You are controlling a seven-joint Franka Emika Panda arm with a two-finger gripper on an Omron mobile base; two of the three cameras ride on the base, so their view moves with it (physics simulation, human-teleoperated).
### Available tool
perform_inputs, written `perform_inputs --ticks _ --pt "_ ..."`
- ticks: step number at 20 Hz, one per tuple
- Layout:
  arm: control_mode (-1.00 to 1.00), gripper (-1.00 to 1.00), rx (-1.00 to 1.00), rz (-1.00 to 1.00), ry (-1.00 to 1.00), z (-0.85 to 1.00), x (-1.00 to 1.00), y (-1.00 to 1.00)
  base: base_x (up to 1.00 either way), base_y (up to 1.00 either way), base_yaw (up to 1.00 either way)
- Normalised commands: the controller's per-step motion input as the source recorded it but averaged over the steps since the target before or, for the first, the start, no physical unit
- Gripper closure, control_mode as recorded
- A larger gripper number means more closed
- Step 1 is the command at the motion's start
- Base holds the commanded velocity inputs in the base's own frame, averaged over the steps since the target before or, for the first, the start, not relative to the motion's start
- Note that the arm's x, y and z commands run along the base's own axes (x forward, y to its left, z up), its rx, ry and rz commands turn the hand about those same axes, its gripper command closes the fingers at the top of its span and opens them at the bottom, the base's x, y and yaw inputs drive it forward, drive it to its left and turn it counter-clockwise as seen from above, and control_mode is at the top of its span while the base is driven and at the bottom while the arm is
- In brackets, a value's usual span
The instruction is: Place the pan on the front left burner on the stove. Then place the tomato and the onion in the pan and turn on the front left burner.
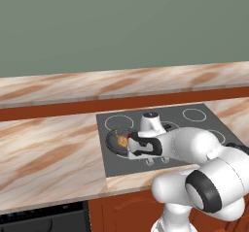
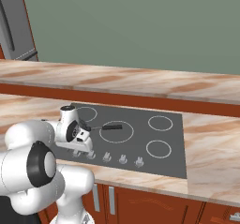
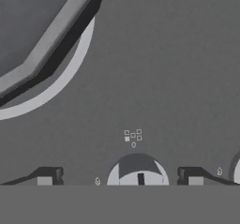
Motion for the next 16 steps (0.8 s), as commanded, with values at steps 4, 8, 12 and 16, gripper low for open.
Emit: perform_inputs --ticks 4,8,12,16 --pt "-1.0 1.0 0.0 0.02 0.0 -0.08 -0.08 0.01 0.0 0.0 0.0" --pt "-1.0 1.0 0.0 0.02 0.0 0.0 -0.2 0.0 0.0 0.0 0.0" --pt "-1.0 1.0 0.0 0.06 0.0 0.0 -0.18 0.0 0.0 0.0 0.0" --pt "-1.0 1.0 0.0 0.13 0.0 0.0 -0.01 0.0 0.0 0.0 0.0"
